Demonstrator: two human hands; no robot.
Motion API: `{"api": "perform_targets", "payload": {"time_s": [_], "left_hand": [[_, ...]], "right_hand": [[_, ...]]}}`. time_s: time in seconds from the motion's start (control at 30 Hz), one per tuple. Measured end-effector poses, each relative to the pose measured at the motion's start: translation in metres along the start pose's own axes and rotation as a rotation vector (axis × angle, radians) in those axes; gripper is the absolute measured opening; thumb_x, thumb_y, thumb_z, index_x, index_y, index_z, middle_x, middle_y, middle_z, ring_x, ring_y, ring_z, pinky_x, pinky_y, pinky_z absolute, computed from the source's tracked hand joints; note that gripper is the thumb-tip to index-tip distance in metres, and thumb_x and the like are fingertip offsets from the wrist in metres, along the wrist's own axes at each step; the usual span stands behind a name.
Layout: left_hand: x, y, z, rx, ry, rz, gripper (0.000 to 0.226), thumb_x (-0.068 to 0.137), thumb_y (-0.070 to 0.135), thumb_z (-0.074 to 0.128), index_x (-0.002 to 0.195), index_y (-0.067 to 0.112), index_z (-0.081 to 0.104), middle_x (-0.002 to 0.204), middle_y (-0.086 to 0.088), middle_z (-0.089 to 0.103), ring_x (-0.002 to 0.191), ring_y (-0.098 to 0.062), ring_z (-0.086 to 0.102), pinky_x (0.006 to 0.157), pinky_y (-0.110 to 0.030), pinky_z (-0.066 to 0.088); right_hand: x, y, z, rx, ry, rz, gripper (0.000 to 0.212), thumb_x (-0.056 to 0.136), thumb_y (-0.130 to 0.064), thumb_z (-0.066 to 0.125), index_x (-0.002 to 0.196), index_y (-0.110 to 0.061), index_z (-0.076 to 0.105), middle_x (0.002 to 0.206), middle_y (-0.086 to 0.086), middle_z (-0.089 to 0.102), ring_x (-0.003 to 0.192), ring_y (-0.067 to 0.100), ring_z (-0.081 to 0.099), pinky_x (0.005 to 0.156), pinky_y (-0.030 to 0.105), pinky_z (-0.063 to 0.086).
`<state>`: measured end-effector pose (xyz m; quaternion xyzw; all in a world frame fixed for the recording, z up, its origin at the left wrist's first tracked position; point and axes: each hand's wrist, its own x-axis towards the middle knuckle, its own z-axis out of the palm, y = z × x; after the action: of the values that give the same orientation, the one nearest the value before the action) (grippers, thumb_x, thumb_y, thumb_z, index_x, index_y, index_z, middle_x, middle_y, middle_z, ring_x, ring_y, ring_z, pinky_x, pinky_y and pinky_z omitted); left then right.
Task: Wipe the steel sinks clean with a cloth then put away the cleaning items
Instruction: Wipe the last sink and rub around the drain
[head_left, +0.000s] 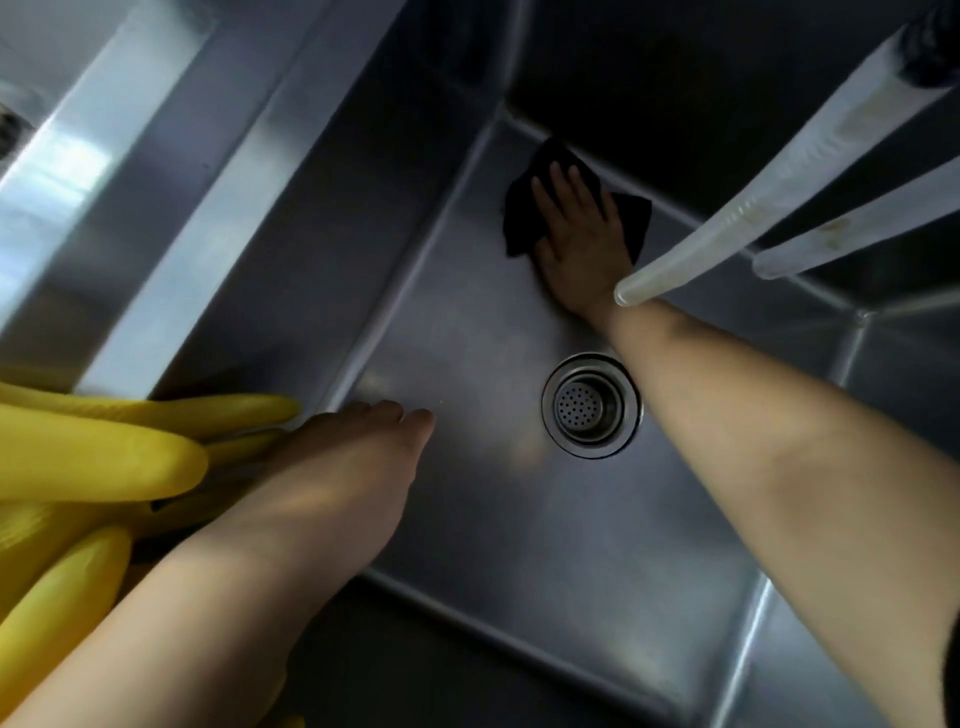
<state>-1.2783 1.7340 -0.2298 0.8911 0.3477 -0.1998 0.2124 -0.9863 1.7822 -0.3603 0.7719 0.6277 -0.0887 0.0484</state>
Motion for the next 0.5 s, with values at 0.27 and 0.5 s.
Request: {"api": "perform_targets", "payload": {"time_s": [0.27,0.5], "left_hand": [[0.001,0.002,0.001,-0.001,-0.015,0.012,0.042,0.096,0.034,0.039,0.137,0.034,0.027,0.124,0.01,0.049,0.112,-0.014,0.051,0.092,-0.033,0.047],[0.003,0.004,0.0,-0.009,-0.018,0.021,0.043,0.096,0.033,0.039,0.138,0.032,0.029,0.121,0.008,0.051,0.108,-0.015,0.053,0.09,-0.034,0.048]], "right_hand": [[-0.088,0.102,0.011,0.049,0.054,0.279,0.061,0.091,-0.026,0.038,0.149,-0.026,0.019,0.158,0.003,0.014,0.145,0.02,0.007,0.116,0.039,0.002],[-0.158,0.123,0.023,0.039,0.027,0.623,0.059,0.096,-0.028,0.035,0.151,-0.024,0.013,0.159,0.004,0.005,0.146,0.018,0.0,0.118,0.039,-0.003]]}}
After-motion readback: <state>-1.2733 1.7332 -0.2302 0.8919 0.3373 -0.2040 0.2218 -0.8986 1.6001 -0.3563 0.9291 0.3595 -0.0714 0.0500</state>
